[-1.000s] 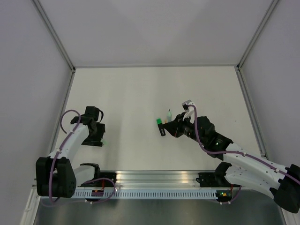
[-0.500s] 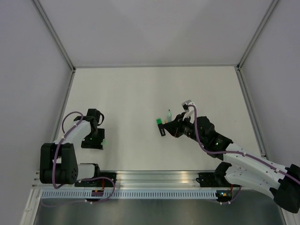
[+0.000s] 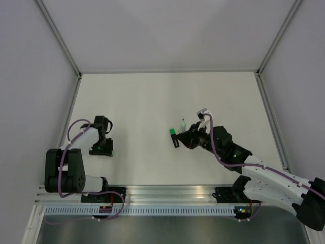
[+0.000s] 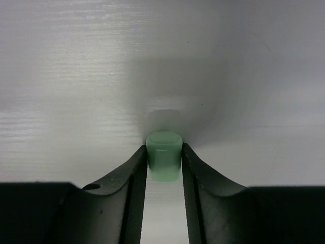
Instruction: Insert the pens into the pen caps
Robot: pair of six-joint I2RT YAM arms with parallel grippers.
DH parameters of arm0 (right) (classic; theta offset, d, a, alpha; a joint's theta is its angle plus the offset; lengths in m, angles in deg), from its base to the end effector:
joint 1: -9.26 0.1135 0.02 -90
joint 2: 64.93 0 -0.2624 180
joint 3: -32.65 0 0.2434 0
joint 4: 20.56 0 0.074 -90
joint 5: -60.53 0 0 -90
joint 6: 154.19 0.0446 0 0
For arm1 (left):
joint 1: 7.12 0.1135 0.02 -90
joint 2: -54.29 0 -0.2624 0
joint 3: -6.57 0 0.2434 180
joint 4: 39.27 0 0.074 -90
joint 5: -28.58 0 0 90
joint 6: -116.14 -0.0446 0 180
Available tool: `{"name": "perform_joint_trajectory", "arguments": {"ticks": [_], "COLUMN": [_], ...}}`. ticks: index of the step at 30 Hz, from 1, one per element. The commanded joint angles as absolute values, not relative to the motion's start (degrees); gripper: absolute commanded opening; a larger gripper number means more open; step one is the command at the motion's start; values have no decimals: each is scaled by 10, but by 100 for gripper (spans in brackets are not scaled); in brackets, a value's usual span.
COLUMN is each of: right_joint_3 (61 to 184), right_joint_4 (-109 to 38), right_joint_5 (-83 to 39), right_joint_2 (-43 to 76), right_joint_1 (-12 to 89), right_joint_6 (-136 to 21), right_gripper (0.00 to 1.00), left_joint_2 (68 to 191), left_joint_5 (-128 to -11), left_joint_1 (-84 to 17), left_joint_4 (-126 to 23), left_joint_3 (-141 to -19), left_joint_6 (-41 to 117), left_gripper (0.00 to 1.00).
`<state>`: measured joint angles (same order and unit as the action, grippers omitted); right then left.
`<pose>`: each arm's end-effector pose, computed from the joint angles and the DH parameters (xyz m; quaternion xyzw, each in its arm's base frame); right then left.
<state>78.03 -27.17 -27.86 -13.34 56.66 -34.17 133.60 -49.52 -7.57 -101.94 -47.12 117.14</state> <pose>0.1443 0.1588 0.2665 -0.1267 0.7713 0.3986 0.4798 0.1944 0.0077 0.1485 -0.7077 0.6987 0.0617 0.0846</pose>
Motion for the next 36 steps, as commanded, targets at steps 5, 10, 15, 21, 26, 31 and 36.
{"name": "perform_joint_trajectory", "arguments": {"ticks": [5, 10, 15, 21, 26, 31, 36], "right_joint_3": [808, 815, 824, 842, 853, 858, 862], "right_joint_4": [-260, -244, -217, -201, -173, -171, -173], "right_joint_5": [-271, -230, -151, -139, -128, -147, -171], "right_joint_2": [-120, -94, -50, -3, 32, 41, 58], "right_joint_1": [565, 566, 568, 616, 665, 690, 696], "right_joint_6": [-341, -347, -357, -395, -413, -431, -436], "right_gripper": [0, 0, 0, 0, 0, 0, 0], "left_joint_2": [1354, 1295, 1150, 968, 947, 984, 1005], "left_joint_5": [-460, -485, -555, -596, -576, -605, -640], "left_joint_1": [-73, -73, -95, -200, -298, -338, -364], "left_joint_4": [-1004, -974, -863, -721, -661, -608, -557], "left_joint_3": [-442, -443, -432, -424, -469, -476, -471], "left_joint_6": [1166, 1094, 948, 860, 788, 762, 748], "left_gripper": [18, 2, 2, 2, 2, 2, 2]}}
